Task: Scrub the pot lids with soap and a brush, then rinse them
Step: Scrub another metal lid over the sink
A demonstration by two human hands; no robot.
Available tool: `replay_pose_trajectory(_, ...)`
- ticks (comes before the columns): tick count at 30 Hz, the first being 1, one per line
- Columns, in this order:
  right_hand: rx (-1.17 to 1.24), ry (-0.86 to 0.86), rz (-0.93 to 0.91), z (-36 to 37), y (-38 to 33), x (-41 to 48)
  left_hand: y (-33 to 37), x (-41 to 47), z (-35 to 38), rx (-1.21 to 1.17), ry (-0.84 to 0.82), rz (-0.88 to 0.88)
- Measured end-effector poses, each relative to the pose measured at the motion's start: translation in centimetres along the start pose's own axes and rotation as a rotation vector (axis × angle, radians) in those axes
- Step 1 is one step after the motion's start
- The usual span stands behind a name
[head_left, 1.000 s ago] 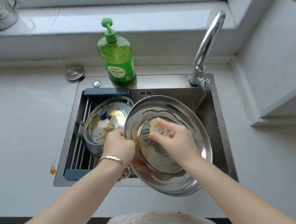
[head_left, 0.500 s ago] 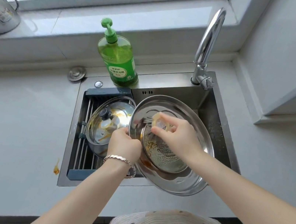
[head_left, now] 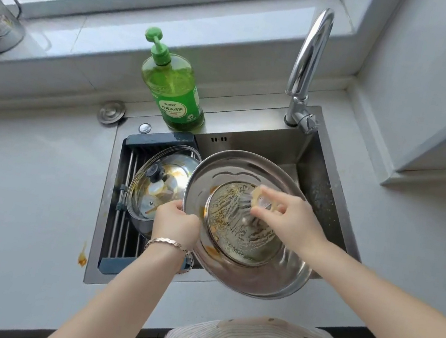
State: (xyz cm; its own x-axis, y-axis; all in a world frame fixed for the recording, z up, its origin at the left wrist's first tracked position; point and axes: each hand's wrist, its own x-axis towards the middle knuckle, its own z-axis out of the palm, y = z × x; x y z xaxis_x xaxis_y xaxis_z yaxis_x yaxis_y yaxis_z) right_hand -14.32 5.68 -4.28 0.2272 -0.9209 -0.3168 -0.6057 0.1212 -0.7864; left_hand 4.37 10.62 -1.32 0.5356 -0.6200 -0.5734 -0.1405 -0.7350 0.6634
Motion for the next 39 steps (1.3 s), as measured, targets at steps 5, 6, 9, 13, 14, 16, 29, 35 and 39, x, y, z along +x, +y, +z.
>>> replay_pose_trajectory(5, -0.039, -0.086, -0.034, 0.8, -0.3, -1.9, 0.3, 0.4, -0.1, -0.014, 0.037, -0.014)
replay_pose_trajectory(6, -0.045, -0.136, -0.049, 1.0, -0.5, -2.7, 0.3, 0.4, -0.3, -0.020, 0.046, -0.014)
replay_pose_trajectory(9, -0.079, -0.030, 0.033, -0.2, 0.7, -1.4, 0.5, 0.4, -0.6, -0.018, 0.067, -0.006)
replay_pose_trajectory(13, -0.082, -0.152, -0.032, 0.9, 0.4, -3.1, 0.8, -0.2, -0.6, 0.000, 0.058, 0.006)
replay_pose_trajectory(14, -0.066, -0.223, -0.057, 1.5, -0.1, -4.1, 0.8, -0.2, -0.6, 0.003, 0.049, 0.002)
replay_pose_trajectory(16, -0.096, -0.213, -0.052, 1.1, -0.1, -3.9, 0.7, -0.1, -0.8, 0.005, 0.043, -0.011)
replay_pose_trajectory(29, -0.166, -0.121, 0.040, 0.5, 1.0, -3.8, 0.4, 0.0, -1.0, -0.052, 0.087, -0.028)
replay_pose_trajectory(35, -0.021, -0.145, -0.115, 3.3, -2.6, -3.7, 0.2, -1.1, 0.3, 0.015, 0.031, 0.029)
replay_pose_trajectory(39, -0.032, 0.031, -0.075, 1.9, -2.4, 0.5, 0.6, -1.7, 0.2, 0.100, 0.026, 0.149)
